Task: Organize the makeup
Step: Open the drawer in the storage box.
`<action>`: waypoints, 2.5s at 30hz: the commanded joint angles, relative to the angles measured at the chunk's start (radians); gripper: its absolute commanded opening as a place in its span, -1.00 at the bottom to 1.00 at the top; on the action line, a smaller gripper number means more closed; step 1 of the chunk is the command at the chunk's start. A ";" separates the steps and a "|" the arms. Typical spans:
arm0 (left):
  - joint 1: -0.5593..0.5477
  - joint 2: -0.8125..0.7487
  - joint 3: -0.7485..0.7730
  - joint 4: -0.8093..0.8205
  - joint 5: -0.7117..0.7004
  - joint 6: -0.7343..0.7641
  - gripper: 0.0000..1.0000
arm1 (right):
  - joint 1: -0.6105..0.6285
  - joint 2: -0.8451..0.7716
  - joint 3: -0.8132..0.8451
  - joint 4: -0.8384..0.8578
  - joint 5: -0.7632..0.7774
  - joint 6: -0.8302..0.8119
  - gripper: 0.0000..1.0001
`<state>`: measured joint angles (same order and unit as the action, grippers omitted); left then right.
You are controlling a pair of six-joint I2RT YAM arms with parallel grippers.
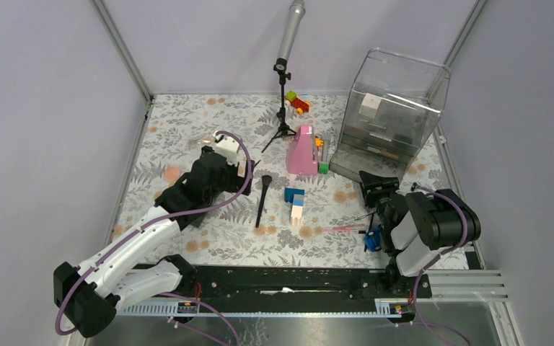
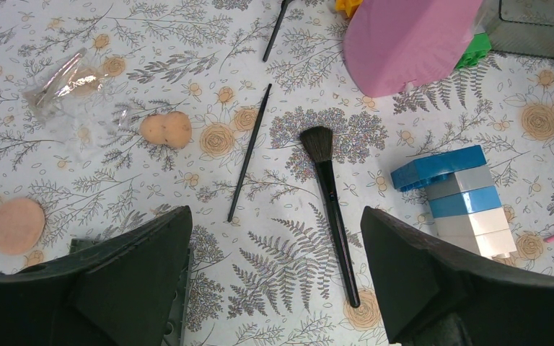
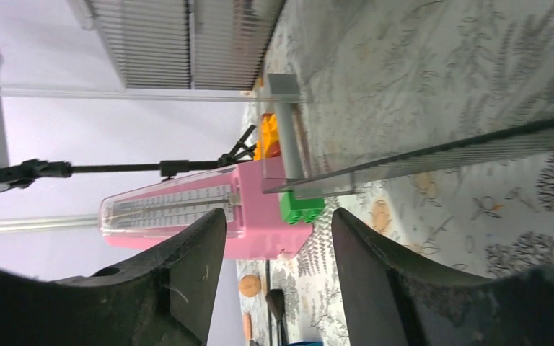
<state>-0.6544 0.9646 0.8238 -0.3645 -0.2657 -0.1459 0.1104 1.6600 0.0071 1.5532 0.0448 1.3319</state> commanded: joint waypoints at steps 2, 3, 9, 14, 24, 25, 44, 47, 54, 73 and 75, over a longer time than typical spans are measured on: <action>0.007 0.000 -0.002 0.039 0.013 0.012 0.98 | 0.009 -0.155 -0.131 -0.046 -0.077 -0.047 0.28; 0.007 0.002 -0.002 0.039 0.013 0.012 0.98 | 0.008 -0.211 -0.123 -0.113 -0.083 -0.058 0.29; 0.007 0.000 -0.002 0.039 0.015 0.012 0.97 | 0.023 -0.807 0.083 -0.998 0.031 -0.307 0.32; 0.009 0.000 0.000 0.040 0.022 0.012 0.98 | 0.022 -1.044 0.241 -1.434 0.259 -0.584 0.24; 0.009 -0.005 -0.003 0.037 0.012 0.012 0.98 | 0.022 -0.584 0.531 -1.546 0.172 -0.770 0.33; 0.009 -0.005 -0.003 0.037 0.012 0.012 0.98 | 0.022 -0.554 0.552 -1.546 0.170 -0.778 0.33; 0.010 0.000 -0.002 0.037 0.021 0.014 0.98 | 0.021 -0.267 0.687 -1.410 -0.035 -0.976 0.04; 0.010 0.000 -0.003 0.037 0.020 0.014 0.98 | 0.021 -0.250 0.686 -1.408 -0.068 -0.984 -0.10; 0.010 0.003 -0.003 0.036 0.023 0.015 0.98 | 0.022 -0.243 0.692 -1.478 -0.163 -1.089 -0.16; 0.010 0.006 -0.003 0.037 0.032 0.014 0.98 | 0.022 -0.242 0.748 -1.740 -0.263 -1.203 -0.48; 0.010 0.007 -0.003 0.036 0.033 0.014 0.98 | 0.022 -0.261 0.748 -1.759 -0.245 -1.203 -0.49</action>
<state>-0.6487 0.9722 0.8238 -0.3645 -0.2493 -0.1390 0.1246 1.4387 0.7506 -0.0444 -0.1829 0.1547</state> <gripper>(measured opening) 0.989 0.261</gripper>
